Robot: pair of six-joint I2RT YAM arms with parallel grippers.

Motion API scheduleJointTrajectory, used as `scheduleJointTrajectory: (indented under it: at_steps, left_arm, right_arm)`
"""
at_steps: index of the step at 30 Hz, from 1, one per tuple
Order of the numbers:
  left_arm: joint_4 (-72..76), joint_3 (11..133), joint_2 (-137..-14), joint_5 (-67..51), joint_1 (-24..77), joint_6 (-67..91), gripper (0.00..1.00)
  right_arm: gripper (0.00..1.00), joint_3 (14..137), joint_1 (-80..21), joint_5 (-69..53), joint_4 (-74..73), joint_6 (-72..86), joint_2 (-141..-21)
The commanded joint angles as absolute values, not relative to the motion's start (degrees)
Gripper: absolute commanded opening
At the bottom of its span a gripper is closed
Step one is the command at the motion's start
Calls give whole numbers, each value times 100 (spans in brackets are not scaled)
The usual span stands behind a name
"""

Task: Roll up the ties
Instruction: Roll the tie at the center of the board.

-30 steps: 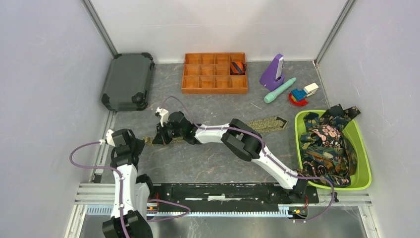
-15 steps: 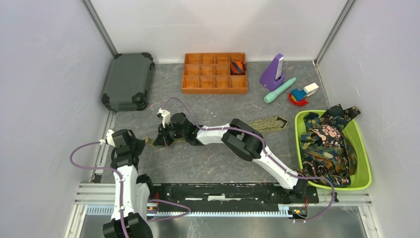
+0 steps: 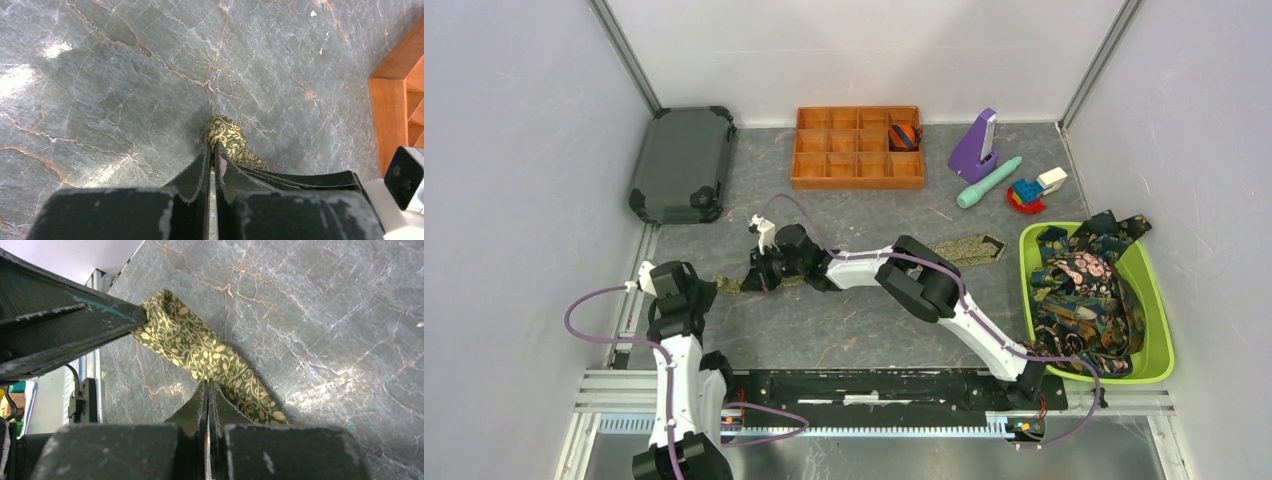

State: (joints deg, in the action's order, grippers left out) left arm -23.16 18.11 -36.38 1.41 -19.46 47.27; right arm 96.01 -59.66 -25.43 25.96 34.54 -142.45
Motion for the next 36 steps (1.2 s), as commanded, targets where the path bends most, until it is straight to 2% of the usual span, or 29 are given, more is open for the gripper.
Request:
scheduleJointTrajectory:
  at_steps: [1, 29, 32, 36]
  left_arm:
    - [-2331, 2048, -3560, 211, -1927, 4676, 8]
    - [-2435, 2162, -3546, 211, -1806, 4632, 8]
    - [-2426, 2170, -3587, 229, -1725, 4634, 8]
    - [-2427, 2162, -3596, 465, -1430, 4658, 8]
  right_arm:
    - [0, 10005, -5950, -2572, 2778, 3581, -14165]
    - [0, 10747, -6108, -2578, 2690, 3787, -14942]
    - [0, 10683, -6096, -2673, 2657, 3689, -14863]
    - [0, 10021, -5967, -2685, 2830, 3607, -14340]
